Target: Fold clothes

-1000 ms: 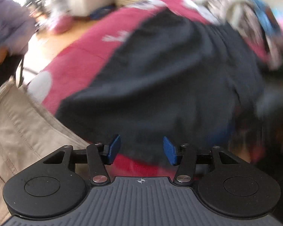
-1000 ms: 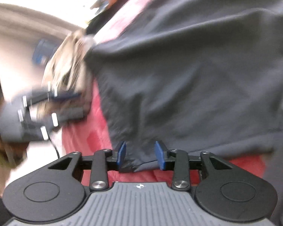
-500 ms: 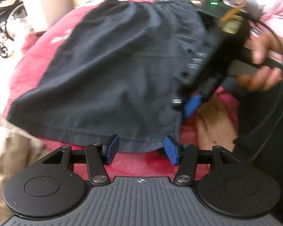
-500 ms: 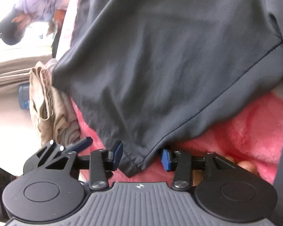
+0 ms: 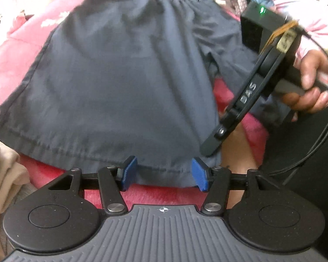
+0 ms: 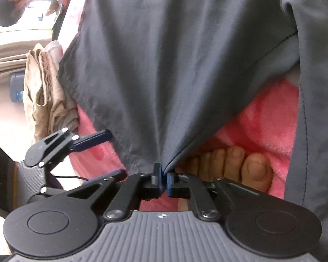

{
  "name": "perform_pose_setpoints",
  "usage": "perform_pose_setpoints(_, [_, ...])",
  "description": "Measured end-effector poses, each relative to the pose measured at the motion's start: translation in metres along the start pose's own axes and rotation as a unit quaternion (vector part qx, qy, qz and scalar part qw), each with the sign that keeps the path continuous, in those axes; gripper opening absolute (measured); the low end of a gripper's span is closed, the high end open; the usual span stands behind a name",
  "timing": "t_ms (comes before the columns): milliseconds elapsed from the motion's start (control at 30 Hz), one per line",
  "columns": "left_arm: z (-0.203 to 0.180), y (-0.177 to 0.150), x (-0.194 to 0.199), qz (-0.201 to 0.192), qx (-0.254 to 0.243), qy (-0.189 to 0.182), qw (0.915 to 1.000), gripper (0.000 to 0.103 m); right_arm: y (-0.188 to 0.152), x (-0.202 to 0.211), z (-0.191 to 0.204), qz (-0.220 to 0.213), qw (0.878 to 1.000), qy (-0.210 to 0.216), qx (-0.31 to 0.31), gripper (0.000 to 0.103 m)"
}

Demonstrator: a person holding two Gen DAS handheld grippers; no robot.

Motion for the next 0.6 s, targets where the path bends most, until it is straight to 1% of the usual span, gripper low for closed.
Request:
perform_pose_setpoints(33, [0.000,-0.001,-0.001,0.004,-0.002,0.003,1.0000,0.055,-0.002,0.001,0.005,-0.002,1.000,0.001,0.007,0.031])
perform_pose_setpoints(100, [0.001,-0.002,0.002,0.008,-0.008,0.012,0.9999,0.055,-0.009,0.006,0.014,-0.003,1.000,-0.004,0.030,0.041])
perform_pose_setpoints(167, [0.002,0.000,0.011,0.003,-0.021,0.027,0.9994,0.055,-0.018,0.016,0.020,-0.006,0.998,-0.015,0.055,0.041])
perform_pose_setpoints(233, [0.006,0.006,0.021,-0.011,-0.027,0.041,0.9987,0.055,-0.022,0.029,0.023,-0.022,0.997,-0.020,0.070,0.041])
perform_pose_setpoints(333, [0.020,0.025,0.030,-0.033,-0.015,0.072,0.9967,0.055,-0.021,0.052,0.028,-0.074,0.993,-0.024,0.093,0.040])
perform_pose_setpoints(367, [0.027,0.031,0.028,-0.035,-0.002,0.088,0.9955,0.056,-0.020,0.060,0.030,-0.096,0.990,-0.023,0.101,0.040])
perform_pose_setpoints(433, [0.041,0.042,0.021,-0.029,0.033,0.123,0.9914,0.056,-0.020,0.082,0.027,-0.145,0.983,-0.021,0.114,0.040])
perform_pose_setpoints(467, [0.050,0.046,0.014,-0.018,0.047,0.143,0.9885,0.056,-0.020,0.093,0.024,-0.168,0.978,-0.022,0.119,0.040])
perform_pose_setpoints(500, [0.060,0.048,0.004,0.002,0.059,0.164,0.9847,0.054,-0.022,0.104,0.022,-0.192,0.974,-0.029,0.120,0.040])
perform_pose_setpoints(533, [0.067,0.049,-0.003,0.016,0.066,0.178,0.9816,0.051,-0.024,0.116,0.016,-0.217,0.968,-0.042,0.116,0.040])
perform_pose_setpoints(567, [0.070,0.049,-0.005,0.023,0.068,0.185,0.9801,0.050,-0.027,0.128,0.010,-0.242,0.962,-0.055,0.113,0.040])
perform_pose_setpoints(600, [0.070,0.050,-0.004,0.026,0.070,0.190,0.9789,0.051,-0.030,0.140,0.004,-0.267,0.955,-0.067,0.108,0.040])
Point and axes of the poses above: each gripper's, at about its wrist camera, not at the fingertips, and x roughly against the way its jaws point, z to its left, y to its top, the point moved 1 cm from there along -x, roughly the way its jaws point, and after that the axes turned 1 degree about x, right-handed, at the moved point
